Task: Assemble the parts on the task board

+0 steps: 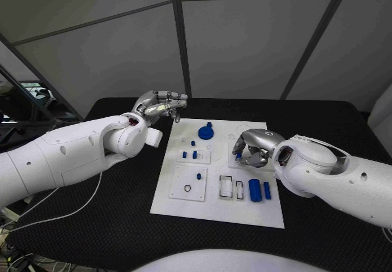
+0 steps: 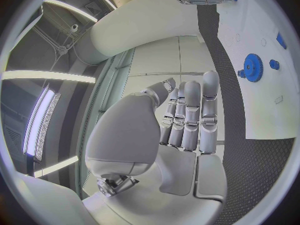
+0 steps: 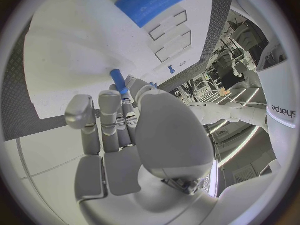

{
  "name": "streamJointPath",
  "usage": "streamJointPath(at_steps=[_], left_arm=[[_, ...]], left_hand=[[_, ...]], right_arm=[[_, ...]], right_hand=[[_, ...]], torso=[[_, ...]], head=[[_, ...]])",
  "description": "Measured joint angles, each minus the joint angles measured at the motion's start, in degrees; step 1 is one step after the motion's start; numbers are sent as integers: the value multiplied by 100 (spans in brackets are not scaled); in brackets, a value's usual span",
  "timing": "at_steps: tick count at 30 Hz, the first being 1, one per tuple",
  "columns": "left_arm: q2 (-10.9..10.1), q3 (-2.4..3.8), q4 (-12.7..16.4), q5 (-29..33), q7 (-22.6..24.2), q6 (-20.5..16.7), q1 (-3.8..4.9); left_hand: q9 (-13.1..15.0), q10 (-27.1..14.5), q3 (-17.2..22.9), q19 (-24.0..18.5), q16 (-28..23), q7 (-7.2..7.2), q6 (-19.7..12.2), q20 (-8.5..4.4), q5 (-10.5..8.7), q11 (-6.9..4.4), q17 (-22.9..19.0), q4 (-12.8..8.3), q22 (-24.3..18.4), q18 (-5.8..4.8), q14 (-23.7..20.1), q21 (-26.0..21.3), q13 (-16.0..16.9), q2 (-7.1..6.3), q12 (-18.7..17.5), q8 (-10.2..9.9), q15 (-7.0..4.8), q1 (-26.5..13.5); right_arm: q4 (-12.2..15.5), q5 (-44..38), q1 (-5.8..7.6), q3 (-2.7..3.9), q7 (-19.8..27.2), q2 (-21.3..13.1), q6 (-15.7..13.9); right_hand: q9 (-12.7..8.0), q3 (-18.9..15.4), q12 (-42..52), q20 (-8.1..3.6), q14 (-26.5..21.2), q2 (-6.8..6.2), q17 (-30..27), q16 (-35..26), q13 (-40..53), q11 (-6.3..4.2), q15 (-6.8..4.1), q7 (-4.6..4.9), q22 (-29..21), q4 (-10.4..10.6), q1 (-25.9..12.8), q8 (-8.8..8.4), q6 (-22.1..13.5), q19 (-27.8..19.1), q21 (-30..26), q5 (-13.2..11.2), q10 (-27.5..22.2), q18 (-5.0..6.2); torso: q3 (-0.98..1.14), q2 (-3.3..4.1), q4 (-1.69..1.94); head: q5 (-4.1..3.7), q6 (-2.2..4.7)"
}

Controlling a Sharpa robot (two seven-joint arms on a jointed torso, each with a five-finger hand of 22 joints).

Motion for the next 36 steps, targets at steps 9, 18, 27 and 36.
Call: streamJointPath(at_steps=[9, 18, 27, 36], left_arm=[[-2, 0, -2, 0, -6, 3, -2], [-4, -1, -5, 0, -9, 4, -3], [-4, -1, -9, 0, -12, 5, -6], [0, -1, -14, 0, -13, 6, -13]], left_hand=[[0, 8, 0, 0, 0, 0, 0, 0, 0, 8, 0, 0, 0, 0, 0, 0, 0, 0, 0, 0, 0, 0], [0, 8, 0, 0, 0, 0, 0, 0, 0, 8, 0, 0, 0, -1, 0, 0, 0, 0, 0, 0, 0, 0], [0, -12, -34, 0, 0, 0, 0, 0, 0, 29, -20, 1, 0, 0, 0, 0, 0, 0, 21, 0, 0, 0], [0, -12, -34, 0, 0, 0, 0, 0, 0, 29, -20, 2, 0, 0, 0, 0, 0, 0, 21, 0, 0, 0]], right_arm=[[-7, -11, 0, 0, -5, -5, -30], [3, -41, 0, 1, -26, -3, -17], [7, -83, 2, 3, -60, -3, 0], [47, -181, 3, 3, -85, -9, -39]], right_hand=[[-1, 65, 0, 0, 0, -37, -8, 0, -7, 0, 0, 0, -13, -18, 37, 0, 0, 0, 0, 0, 0, 0], [-1, 303, 123, -44, 51, -68, 120, 67, 17, -58, -52, -18, 187, -64, 68, 9, 149, 84, 107, 0, 399, 0], [3, 404, 143, -71, 77, -90, 210, 151, 26, -95, -78, -42, 301, -89, 90, 67, 268, 154, 196, -6, 608, 0], [44, 621, 231, -154, 153, -22, 465, 362, 80, -42, -154, -116, 571, -241, 219, 187, 529, 339, 396, -120, 697, -94]], torso=[[-3, -1, 1], [-4, -2, 3], [-4, -4, 3], [-3, -4, 3]], head=[[-3, -4], [-10, -2], [-12, 3], [-26, 10]])
